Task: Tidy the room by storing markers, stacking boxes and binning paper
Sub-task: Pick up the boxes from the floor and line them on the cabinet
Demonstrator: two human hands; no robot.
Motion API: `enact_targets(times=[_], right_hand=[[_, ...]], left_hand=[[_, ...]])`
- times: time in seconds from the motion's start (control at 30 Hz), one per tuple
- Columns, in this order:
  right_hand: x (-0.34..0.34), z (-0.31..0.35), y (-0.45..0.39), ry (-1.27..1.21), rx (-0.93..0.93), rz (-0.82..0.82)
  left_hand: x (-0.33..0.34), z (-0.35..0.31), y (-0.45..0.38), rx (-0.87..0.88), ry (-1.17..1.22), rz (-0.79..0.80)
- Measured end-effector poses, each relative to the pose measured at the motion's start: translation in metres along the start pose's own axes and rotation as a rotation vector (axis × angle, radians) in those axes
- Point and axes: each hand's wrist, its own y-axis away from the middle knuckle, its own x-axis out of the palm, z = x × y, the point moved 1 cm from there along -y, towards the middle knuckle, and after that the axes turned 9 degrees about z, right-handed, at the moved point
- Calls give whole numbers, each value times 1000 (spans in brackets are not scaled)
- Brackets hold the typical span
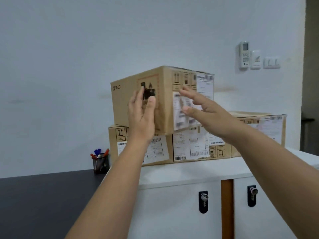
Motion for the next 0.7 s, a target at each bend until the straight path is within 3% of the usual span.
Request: enact_targets(times=[0.07,0.13,0.2,0.3,0.53,0.7], right_hand=[[-1,-10,-8,32,44,-23],[-6,-28,-13,34,125,-203],[-10,-50,-18,-136,278,-310],[-7,-79,-23,-314,427,-259],[35,-70,-50,-207,300,-171],[64,-69,-76,-39,317,-188]], left_hand=[[-1,-2,2,-13,-48,29],[-1,-4,3,-56,-173,69],[-2,-4,1,-80,-241,96],[-12,-3,-1,-46,-272,71],[-78,40,-10,-126,-226,-164],[-102,85,-8,-227,-268,-171]])
